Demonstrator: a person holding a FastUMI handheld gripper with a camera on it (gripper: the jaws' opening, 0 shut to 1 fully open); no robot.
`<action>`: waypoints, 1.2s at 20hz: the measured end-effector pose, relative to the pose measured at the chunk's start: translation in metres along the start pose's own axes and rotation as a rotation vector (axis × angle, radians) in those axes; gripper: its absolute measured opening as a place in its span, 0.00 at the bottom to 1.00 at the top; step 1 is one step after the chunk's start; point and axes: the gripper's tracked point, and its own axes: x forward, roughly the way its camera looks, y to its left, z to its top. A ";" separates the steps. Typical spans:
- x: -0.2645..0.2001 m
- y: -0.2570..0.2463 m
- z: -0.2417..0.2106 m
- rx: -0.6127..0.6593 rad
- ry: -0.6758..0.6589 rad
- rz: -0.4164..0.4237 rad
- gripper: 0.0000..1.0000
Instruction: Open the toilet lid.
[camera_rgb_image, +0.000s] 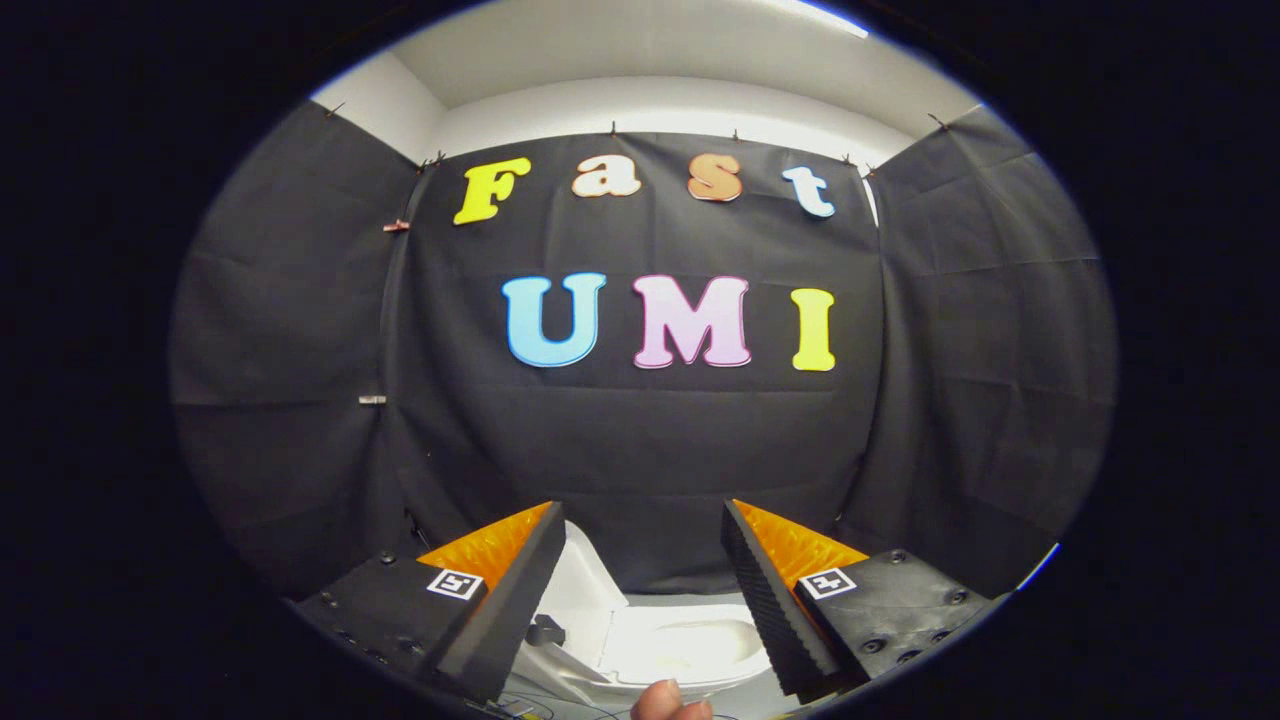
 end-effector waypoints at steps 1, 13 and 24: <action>-0.007 -0.017 0.008 0.012 -0.013 -0.023 0.98; -0.070 -0.122 0.044 0.004 -0.102 -0.088 0.99; -0.068 -0.134 0.038 -0.018 -0.113 -0.119 0.98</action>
